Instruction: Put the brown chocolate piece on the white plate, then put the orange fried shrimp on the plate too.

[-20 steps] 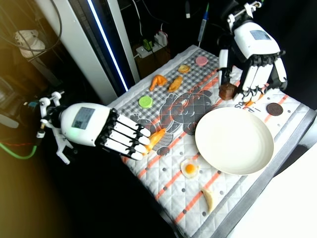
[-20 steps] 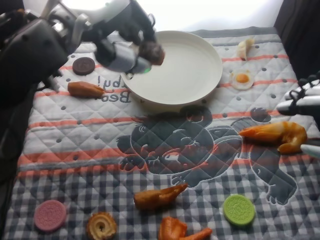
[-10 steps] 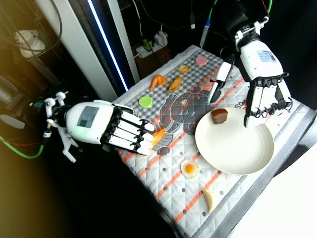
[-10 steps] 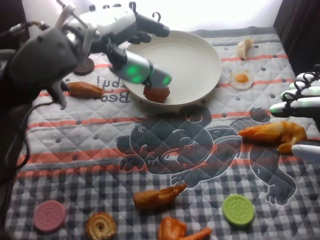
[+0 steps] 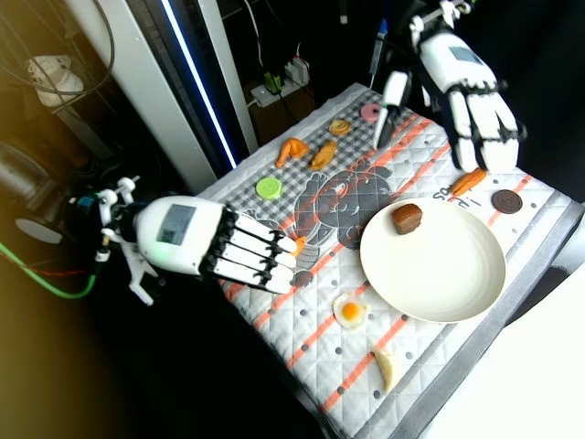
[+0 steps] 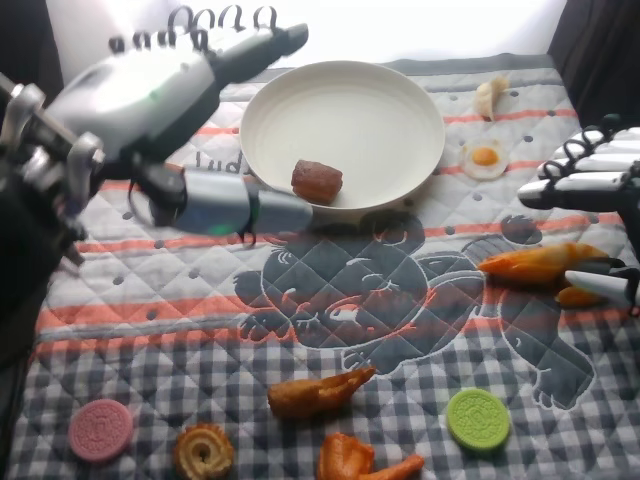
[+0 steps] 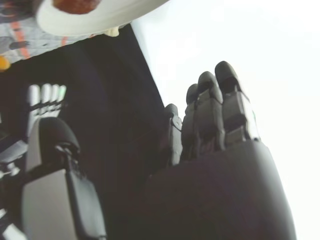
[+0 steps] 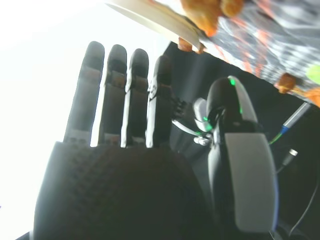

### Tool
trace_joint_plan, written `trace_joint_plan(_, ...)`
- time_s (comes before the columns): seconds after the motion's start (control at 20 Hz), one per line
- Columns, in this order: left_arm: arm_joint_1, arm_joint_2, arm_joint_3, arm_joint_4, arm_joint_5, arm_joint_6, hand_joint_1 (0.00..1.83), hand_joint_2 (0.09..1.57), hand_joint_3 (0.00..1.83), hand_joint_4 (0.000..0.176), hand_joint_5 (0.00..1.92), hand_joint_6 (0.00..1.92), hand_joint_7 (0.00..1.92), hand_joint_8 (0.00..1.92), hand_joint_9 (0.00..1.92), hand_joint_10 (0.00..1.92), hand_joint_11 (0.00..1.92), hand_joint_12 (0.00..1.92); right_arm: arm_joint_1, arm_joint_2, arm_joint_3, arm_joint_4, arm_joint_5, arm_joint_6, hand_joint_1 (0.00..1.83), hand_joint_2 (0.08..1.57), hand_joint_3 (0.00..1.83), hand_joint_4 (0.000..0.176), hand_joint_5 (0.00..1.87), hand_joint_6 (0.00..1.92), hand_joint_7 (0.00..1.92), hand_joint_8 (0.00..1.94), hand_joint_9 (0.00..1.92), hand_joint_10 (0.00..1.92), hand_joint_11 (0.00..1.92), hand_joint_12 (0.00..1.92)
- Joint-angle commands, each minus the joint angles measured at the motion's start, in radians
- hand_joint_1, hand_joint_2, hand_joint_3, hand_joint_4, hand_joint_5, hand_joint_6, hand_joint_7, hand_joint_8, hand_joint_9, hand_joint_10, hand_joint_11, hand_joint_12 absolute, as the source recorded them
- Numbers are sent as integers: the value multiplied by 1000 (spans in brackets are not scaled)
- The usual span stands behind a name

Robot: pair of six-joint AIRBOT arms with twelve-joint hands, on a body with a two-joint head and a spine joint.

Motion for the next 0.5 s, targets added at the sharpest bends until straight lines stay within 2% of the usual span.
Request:
trace_joint_plan(0.0,8,22,-12,53,-190,-57,745,839,0,173,85,0,72,0,53,0,0,123,17,-3,12,12,77,1,947,1157,0,18,638,5,620,6,543,6,471,50)
trace_joint_plan(0.05,21,35,-22,67,-207,-96,828,834,0,142,111,1,80,0,63,1,0,215,26,-12,22,12,61,1,916,1158,0,39,629,1,613,1,535,1,464,51)
trace_joint_plan(0.1,34,46,-30,81,-223,-133,890,834,0,136,111,0,73,0,67,1,0,262,34,-19,30,12,43,1,827,1145,0,62,634,2,624,4,554,8,495,68)
trace_joint_plan(0.15,50,61,-42,97,-245,-171,935,809,0,148,101,0,71,0,65,0,0,292,39,-27,38,13,28,1,839,1115,0,66,664,1,662,1,605,5,529,110)
trace_joint_plan(0.2,65,75,-58,106,-266,-183,957,790,0,137,99,0,78,1,72,2,0,321,41,-33,43,15,21,1,802,1116,3,73,654,1,660,0,611,2,530,122)
trace_joint_plan(0.25,75,85,-71,110,-284,-183,952,798,0,143,92,0,81,2,76,3,0,323,42,-37,46,19,17,1,774,1120,0,81,652,1,665,0,624,0,481,279)
trace_joint_plan(0.3,89,98,-88,116,-307,-184,932,810,1,167,97,1,97,3,81,2,0,298,44,-43,51,24,12,1,754,1110,7,79,664,0,677,0,650,0,436,466)
trace_joint_plan(0.35,104,111,-104,122,-329,-188,911,815,2,165,95,0,96,1,71,2,0,255,47,-49,55,24,3,1,752,1113,2,82,663,1,678,0,655,0,378,638)
trace_joint_plan(0.4,112,118,-112,125,-341,-194,874,828,4,156,88,1,77,1,44,1,0,180,49,-52,57,25,-4,1,765,1116,0,74,673,0,700,0,687,3,365,816)
trace_joint_plan(0.45,122,125,-119,126,-358,-212,853,823,1,136,117,4,106,4,66,5,0,214,49,-55,59,25,-16,1,808,1099,0,51,716,2,774,6,799,23,392,1082)
